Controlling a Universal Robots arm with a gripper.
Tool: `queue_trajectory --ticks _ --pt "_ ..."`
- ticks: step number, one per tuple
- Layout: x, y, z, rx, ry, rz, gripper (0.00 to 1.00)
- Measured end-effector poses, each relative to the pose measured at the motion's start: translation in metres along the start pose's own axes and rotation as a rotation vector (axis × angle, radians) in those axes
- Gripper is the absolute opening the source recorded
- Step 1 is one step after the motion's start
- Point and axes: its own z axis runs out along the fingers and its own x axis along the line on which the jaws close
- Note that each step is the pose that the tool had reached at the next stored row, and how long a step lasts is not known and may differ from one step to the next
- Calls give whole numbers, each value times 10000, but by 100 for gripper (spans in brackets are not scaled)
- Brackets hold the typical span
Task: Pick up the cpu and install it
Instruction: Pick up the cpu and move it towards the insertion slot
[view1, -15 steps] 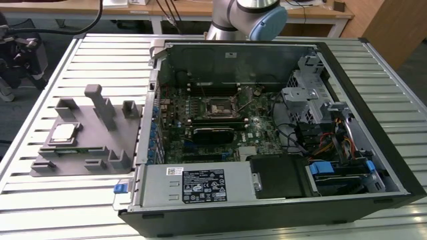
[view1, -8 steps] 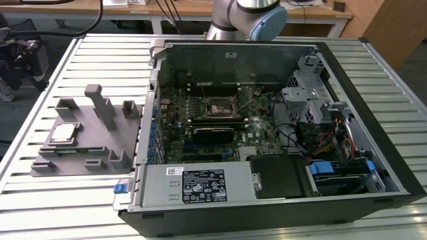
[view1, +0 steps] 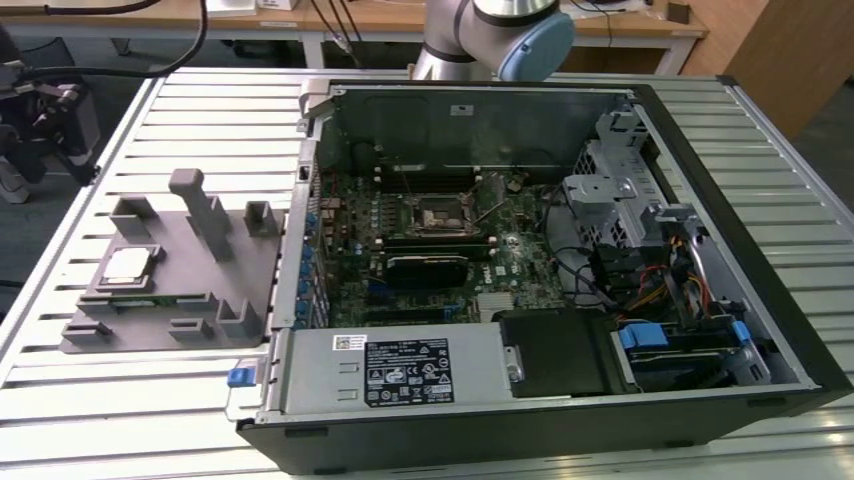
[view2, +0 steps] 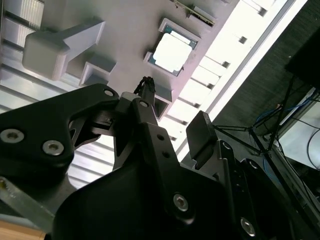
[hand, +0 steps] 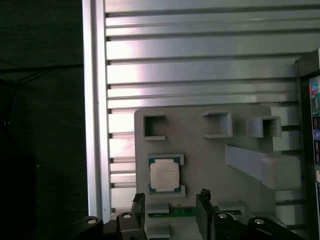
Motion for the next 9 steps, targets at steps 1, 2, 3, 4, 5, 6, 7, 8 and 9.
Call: queue_trajectory --ticks 1,2,3,4,5,6,7,8,9 --pt "0 0 5 0 0 -1 53" --pt "0 0 10 0 0 -1 53" --pt "0 -1 15 -1 0 -2 53" --pt "0 -1 19 0 0 -3 53" --pt "0 -1 24 -1 0 -3 53" --pt "0 -1 30 -1 -1 -3 53" --pt "0 -2 35 -1 0 -4 53" --pt "0 -2 40 0 0 -5 53" --pt "0 -2 45 0 0 -7 53"
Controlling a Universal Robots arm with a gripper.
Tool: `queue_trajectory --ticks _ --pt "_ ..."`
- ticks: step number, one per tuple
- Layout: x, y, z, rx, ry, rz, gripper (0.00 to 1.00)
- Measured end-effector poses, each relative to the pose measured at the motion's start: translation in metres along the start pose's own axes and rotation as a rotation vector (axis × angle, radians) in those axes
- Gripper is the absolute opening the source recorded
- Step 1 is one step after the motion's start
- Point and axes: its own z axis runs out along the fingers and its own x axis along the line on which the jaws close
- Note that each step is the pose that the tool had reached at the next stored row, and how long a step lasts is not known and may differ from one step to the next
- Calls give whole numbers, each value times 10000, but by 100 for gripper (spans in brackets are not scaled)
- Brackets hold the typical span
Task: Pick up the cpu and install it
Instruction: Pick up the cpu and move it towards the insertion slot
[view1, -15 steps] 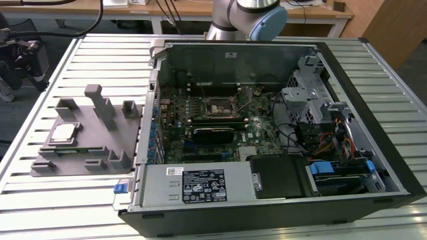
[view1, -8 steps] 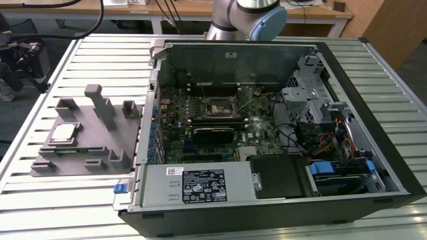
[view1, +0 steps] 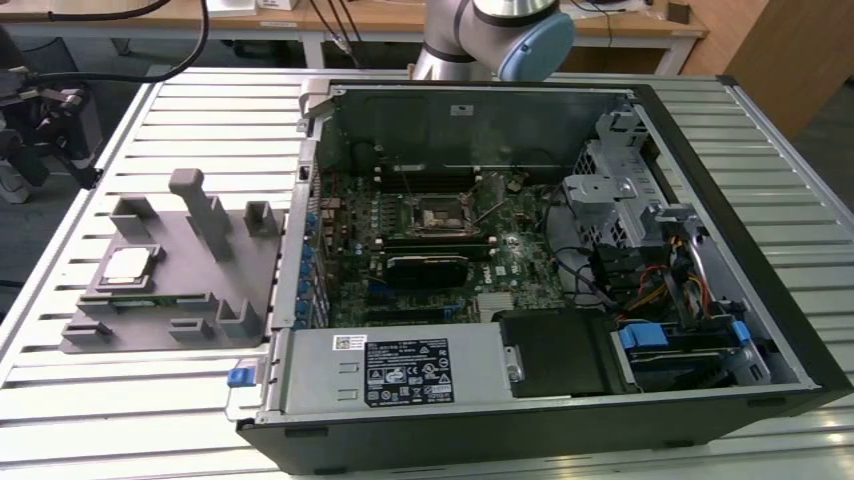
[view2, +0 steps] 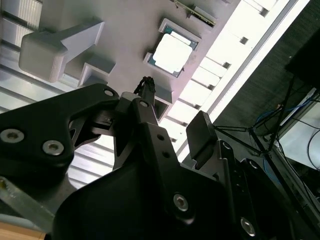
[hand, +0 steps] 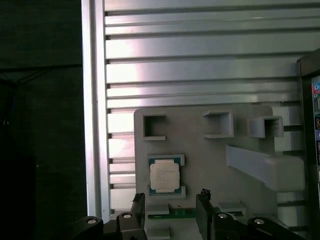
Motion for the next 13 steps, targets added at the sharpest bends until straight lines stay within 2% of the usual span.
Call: queue_trajectory --ticks 7,13 --pt "1 -1 39 -7 0 -17 53" --pt "0 -10 98 -67 11 -150 53"
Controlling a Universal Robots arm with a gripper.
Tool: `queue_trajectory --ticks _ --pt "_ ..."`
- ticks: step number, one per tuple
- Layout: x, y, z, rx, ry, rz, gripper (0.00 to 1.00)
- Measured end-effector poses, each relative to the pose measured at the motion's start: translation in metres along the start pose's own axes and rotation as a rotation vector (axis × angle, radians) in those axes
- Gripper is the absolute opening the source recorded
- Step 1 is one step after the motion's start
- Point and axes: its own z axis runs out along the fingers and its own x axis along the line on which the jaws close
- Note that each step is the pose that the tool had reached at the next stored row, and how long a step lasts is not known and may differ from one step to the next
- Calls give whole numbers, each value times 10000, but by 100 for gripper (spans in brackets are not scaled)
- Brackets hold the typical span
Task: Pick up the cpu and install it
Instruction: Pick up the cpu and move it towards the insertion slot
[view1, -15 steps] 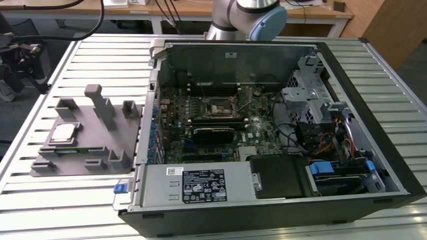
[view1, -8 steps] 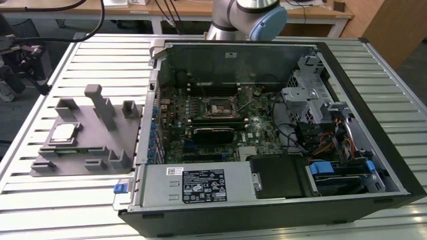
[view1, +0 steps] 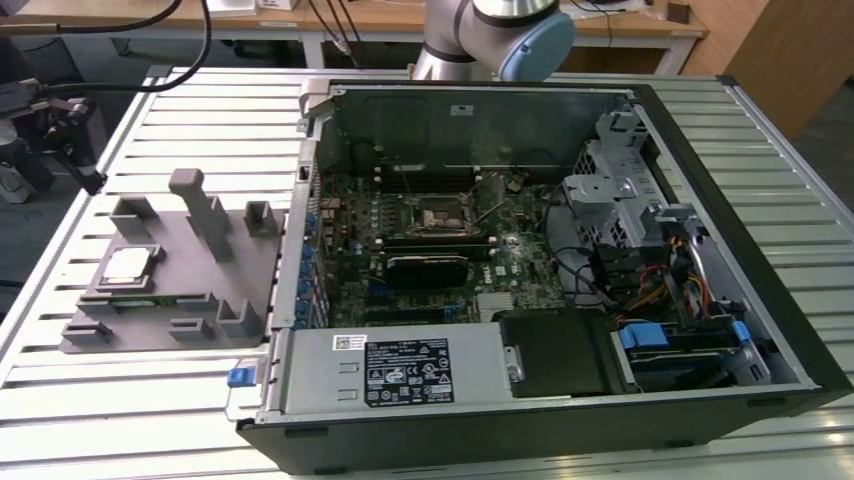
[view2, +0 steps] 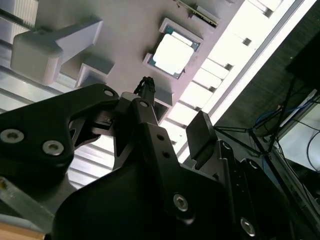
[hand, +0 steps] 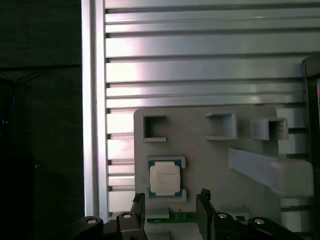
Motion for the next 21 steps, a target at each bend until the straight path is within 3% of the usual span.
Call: queue_trajectory --ticks 14,15,16,17,21 --pt "11 -26 176 -6 -30 -171 54" --pt "12 -27 187 -5 -31 -171 65" --pt "13 -28 200 -5 -31 -172 65" --pt "14 -29 216 -5 -30 -172 72" --pt "19 -40 287 -28 -29 -194 72"
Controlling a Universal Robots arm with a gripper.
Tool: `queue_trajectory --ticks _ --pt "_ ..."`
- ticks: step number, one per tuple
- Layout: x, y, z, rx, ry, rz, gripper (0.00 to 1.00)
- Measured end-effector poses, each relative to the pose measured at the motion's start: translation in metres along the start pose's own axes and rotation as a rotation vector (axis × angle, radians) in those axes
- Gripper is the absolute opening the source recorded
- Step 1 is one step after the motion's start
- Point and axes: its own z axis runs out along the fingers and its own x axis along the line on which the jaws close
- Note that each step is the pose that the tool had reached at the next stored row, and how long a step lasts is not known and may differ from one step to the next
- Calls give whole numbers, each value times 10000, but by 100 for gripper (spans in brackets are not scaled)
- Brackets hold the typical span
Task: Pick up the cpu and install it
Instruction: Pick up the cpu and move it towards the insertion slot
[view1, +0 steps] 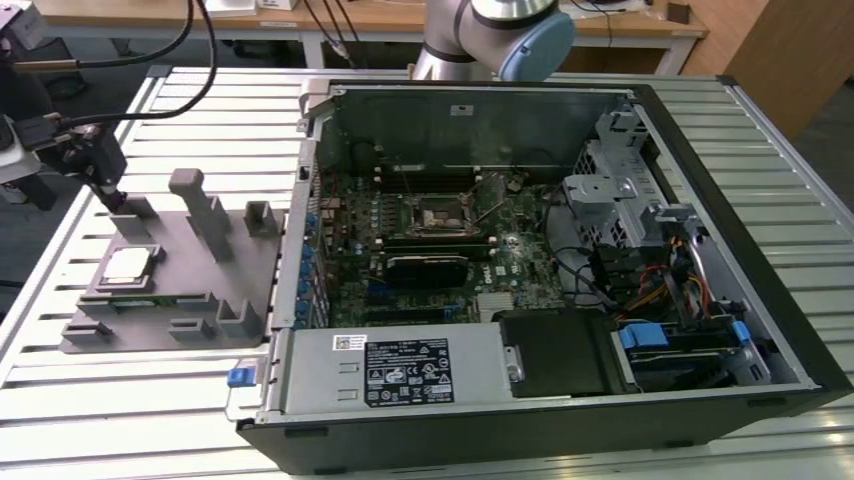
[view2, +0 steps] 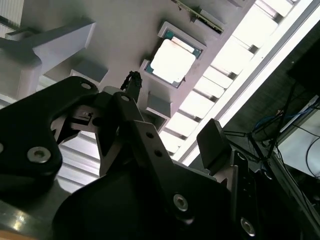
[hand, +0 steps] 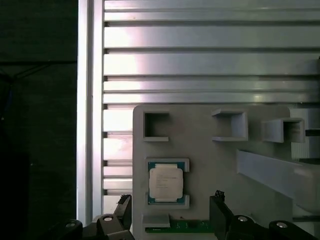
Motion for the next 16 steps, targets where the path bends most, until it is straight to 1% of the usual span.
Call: queue_trajectory --ticks 4,9,16 --pt "6 -19 60 -74 5 -101 72" --pt "6 -28 110 -77 24 -447 72" --pt "8 -32 156 -82 16 -488 72"
